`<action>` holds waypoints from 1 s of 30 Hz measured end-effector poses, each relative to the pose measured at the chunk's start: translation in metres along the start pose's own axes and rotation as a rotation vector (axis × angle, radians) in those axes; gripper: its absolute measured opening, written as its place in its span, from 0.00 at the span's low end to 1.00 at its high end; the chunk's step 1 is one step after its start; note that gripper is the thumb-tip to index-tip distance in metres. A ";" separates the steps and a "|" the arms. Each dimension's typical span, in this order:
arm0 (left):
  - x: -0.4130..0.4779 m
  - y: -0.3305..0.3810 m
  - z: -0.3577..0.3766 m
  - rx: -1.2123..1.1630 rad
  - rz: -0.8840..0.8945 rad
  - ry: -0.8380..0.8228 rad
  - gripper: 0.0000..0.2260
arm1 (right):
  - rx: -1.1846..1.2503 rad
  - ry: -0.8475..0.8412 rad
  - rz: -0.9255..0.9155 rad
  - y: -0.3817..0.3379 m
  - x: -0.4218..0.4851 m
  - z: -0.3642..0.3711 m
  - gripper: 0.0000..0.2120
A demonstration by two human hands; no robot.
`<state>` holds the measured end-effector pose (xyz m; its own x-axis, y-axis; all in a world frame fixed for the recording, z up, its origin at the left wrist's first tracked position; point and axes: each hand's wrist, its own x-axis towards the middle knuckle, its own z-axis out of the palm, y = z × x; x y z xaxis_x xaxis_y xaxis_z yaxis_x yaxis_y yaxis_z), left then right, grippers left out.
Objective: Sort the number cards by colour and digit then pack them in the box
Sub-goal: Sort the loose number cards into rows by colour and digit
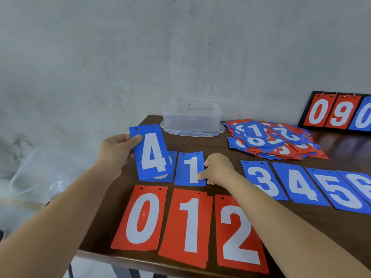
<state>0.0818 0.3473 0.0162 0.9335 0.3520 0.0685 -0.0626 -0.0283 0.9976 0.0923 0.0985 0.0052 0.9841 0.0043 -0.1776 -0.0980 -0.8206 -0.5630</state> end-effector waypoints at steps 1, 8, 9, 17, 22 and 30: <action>-0.001 0.001 0.003 0.001 0.000 -0.007 0.09 | -0.011 -0.002 -0.005 0.000 -0.002 -0.001 0.10; -0.012 0.009 0.047 0.005 -0.008 -0.131 0.09 | 0.301 0.231 -0.061 0.038 -0.022 -0.027 0.13; -0.015 0.010 0.057 0.009 -0.017 -0.158 0.09 | 0.342 0.262 -0.063 0.049 -0.027 -0.035 0.11; -0.052 0.014 0.180 0.040 -0.095 -0.409 0.10 | 0.300 0.489 0.032 0.168 -0.071 -0.121 0.04; -0.076 0.012 0.269 0.157 -0.110 -0.497 0.17 | 0.239 0.573 0.097 0.226 -0.087 -0.159 0.04; -0.095 0.000 0.337 0.435 -0.058 -0.439 0.20 | 0.186 0.528 0.012 0.273 -0.082 -0.202 0.04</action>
<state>0.1122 -0.0012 0.0081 0.9949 -0.0510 -0.0864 0.0561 -0.4317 0.9003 0.0149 -0.2413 0.0289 0.9187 -0.3303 0.2165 -0.0872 -0.7042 -0.7046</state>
